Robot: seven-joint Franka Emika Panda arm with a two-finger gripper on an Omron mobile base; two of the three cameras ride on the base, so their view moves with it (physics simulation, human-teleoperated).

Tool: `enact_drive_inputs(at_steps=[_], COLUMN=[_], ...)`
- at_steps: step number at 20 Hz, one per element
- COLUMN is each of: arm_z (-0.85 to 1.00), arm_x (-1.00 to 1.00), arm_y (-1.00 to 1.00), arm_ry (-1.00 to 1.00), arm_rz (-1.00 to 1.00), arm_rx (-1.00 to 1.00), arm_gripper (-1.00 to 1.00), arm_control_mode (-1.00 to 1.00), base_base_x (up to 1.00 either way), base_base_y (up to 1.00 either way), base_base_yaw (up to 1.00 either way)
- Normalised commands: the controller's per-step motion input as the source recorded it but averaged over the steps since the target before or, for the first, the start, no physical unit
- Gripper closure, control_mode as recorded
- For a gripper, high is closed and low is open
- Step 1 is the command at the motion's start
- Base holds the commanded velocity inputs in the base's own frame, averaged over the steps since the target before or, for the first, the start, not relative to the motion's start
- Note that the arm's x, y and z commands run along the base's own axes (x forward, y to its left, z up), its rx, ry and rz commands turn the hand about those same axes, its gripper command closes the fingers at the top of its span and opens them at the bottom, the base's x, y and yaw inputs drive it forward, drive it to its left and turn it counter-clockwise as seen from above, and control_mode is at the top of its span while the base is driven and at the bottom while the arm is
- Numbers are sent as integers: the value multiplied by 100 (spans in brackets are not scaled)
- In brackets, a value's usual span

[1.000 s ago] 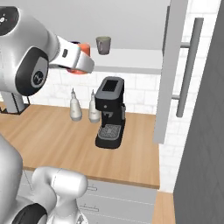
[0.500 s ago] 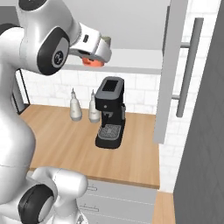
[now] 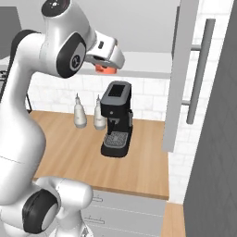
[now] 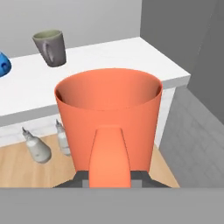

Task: Gather all objects into one cabinet and sort the glasses and bowls to opposite sides.

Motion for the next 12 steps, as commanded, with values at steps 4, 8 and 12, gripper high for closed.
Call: enact_drive_inputs(at_steps=[4, 8, 12], arm_z=[-10, 0, 0], arm_x=[54, 67, 66], arm_y=[-5, -9, -12], arm_ry=[0, 0, 0], arm_rz=[-2, -3, -3], arm_rx=[0, 0, 0], arm_gripper=[100, 100, 100], arm_control_mode=[-100, -100, -100], base_base_x=[0, 0, 0], base_base_y=[0, 0, 0], base_base_yaw=[0, 0, 0])
